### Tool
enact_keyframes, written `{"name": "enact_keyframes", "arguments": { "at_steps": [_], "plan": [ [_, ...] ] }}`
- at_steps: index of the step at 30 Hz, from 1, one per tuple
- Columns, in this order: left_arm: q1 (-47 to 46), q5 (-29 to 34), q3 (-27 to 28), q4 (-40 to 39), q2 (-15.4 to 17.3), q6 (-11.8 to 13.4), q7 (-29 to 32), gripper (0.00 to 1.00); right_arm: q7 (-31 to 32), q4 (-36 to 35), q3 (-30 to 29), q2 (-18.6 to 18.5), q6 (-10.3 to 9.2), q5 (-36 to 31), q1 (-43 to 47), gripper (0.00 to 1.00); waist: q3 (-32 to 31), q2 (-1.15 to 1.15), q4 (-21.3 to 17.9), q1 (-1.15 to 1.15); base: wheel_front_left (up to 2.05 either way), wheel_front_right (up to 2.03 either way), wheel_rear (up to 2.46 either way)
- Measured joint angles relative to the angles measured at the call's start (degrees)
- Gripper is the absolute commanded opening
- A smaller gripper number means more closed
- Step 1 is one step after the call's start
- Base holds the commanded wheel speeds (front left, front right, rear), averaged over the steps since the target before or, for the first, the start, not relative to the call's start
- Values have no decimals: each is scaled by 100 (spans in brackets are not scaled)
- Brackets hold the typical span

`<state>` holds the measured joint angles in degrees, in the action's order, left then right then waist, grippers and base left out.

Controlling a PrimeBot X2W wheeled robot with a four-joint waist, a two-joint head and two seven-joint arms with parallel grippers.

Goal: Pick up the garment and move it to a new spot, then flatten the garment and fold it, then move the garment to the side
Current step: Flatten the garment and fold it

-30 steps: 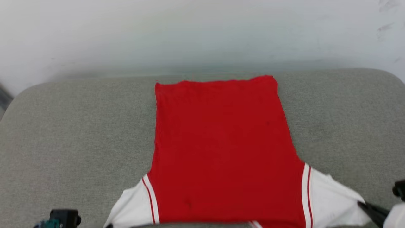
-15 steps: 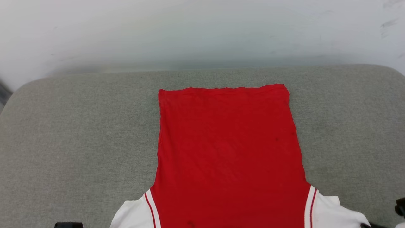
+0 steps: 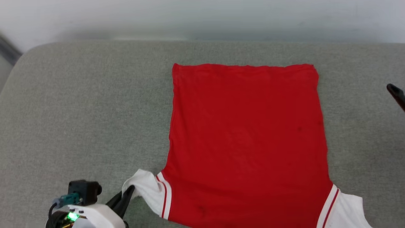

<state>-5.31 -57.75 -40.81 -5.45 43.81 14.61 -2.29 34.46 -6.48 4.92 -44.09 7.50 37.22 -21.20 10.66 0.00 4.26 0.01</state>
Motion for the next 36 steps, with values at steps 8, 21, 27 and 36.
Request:
{"name": "enact_keyframes", "arguments": {
  "at_steps": [8,21,27,36],
  "plan": [
    [-810,407,-90,52,-319,-158,-33,0,2208,989,1035,-208,0,104,-2297,100,821,0,375,1,0,0,0],
    [-1645,780,-175,157,-833,-403,-274,0,3188,2670,1448,366,0,-505,-4030,100,2209,0,1077,1,0,0,0],
    [-1741,818,-181,193,-896,-422,-345,0,2996,2980,1603,386,-2,-387,-3886,100,2414,0,1183,0,0,0,0],
    [-1755,815,-198,361,-934,-452,-390,0,2449,3039,1764,421,2,-35,-3899,0,2273,0,1116,0,0,0,0]
  ]
}}
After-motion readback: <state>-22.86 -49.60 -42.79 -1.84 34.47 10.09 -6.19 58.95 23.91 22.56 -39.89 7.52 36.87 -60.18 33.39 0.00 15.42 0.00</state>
